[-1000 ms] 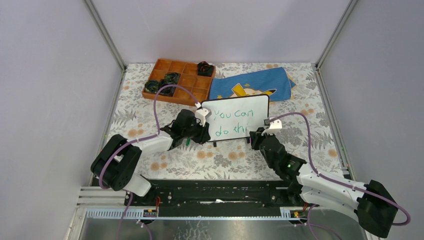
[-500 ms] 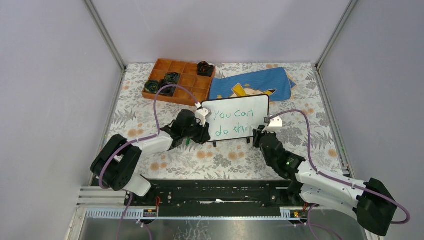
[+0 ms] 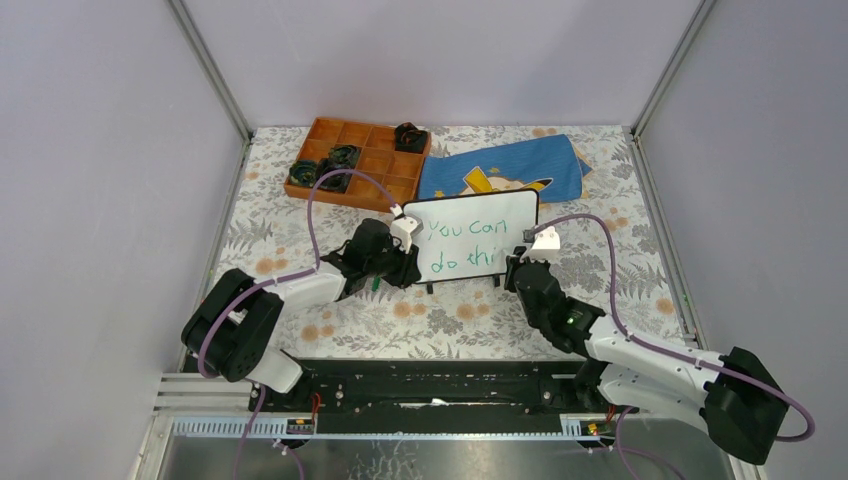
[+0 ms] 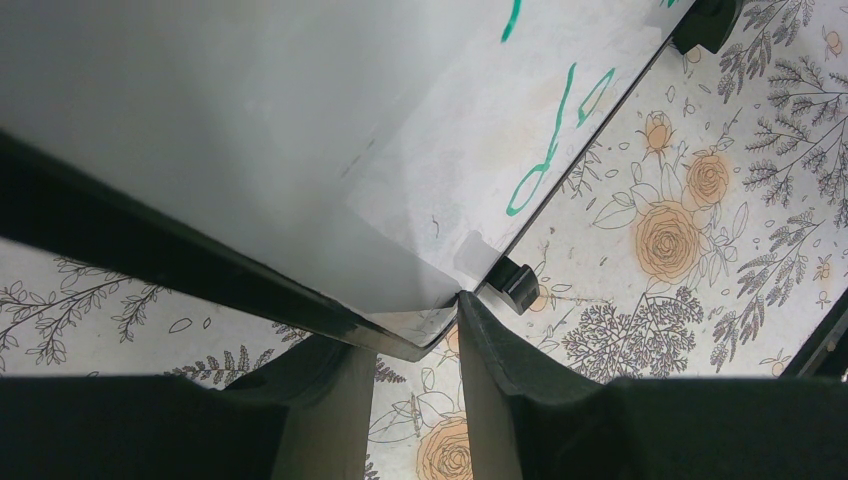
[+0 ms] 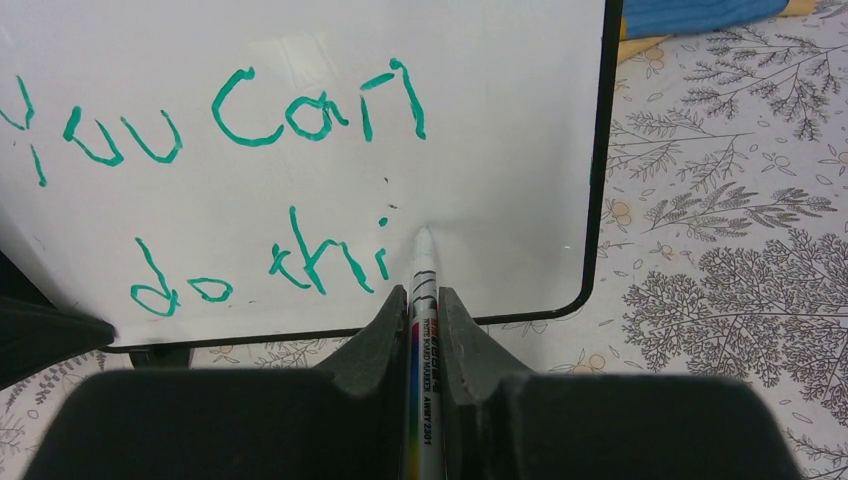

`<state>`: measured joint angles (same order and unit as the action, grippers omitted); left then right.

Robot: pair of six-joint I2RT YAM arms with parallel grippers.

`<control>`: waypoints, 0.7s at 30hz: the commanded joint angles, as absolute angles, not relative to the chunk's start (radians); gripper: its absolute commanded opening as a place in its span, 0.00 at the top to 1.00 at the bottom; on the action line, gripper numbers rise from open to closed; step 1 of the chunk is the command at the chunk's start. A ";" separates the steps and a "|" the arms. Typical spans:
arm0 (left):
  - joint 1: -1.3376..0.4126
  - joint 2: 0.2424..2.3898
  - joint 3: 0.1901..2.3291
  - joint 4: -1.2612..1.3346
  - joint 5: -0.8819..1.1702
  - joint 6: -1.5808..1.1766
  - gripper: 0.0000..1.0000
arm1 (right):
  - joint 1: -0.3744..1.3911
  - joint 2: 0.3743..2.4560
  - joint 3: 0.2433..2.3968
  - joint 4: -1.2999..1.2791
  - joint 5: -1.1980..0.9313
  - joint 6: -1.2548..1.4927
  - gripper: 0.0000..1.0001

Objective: Write a sentence on the whiteboard

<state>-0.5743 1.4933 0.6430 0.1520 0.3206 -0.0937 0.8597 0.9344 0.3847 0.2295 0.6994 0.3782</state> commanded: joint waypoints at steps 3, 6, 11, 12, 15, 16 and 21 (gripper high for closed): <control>-0.586 1.501 0.654 0.138 0.305 -0.069 0.60 | 0.843 0.955 0.442 0.268 0.739 0.365 1.00; -0.586 1.500 0.654 0.137 0.305 -0.069 0.60 | 0.841 0.961 0.443 0.274 0.734 0.362 1.00; -0.585 1.499 0.652 0.138 0.305 -0.069 0.60 | 0.838 0.975 0.449 0.290 0.718 0.354 1.00; -0.586 1.499 0.653 0.138 0.305 -0.069 0.60 | 0.838 0.977 0.449 0.293 0.714 0.352 1.00; -0.586 1.500 0.653 0.139 0.305 -0.069 0.60 | 0.839 0.981 0.451 0.300 0.703 0.346 1.00; -0.586 1.500 0.653 0.139 0.305 -0.069 0.60 | 0.839 0.983 0.452 0.300 0.699 0.343 1.00; -0.586 1.499 0.653 0.139 0.305 -0.069 0.60 | 0.838 0.985 0.447 0.314 0.664 0.340 1.00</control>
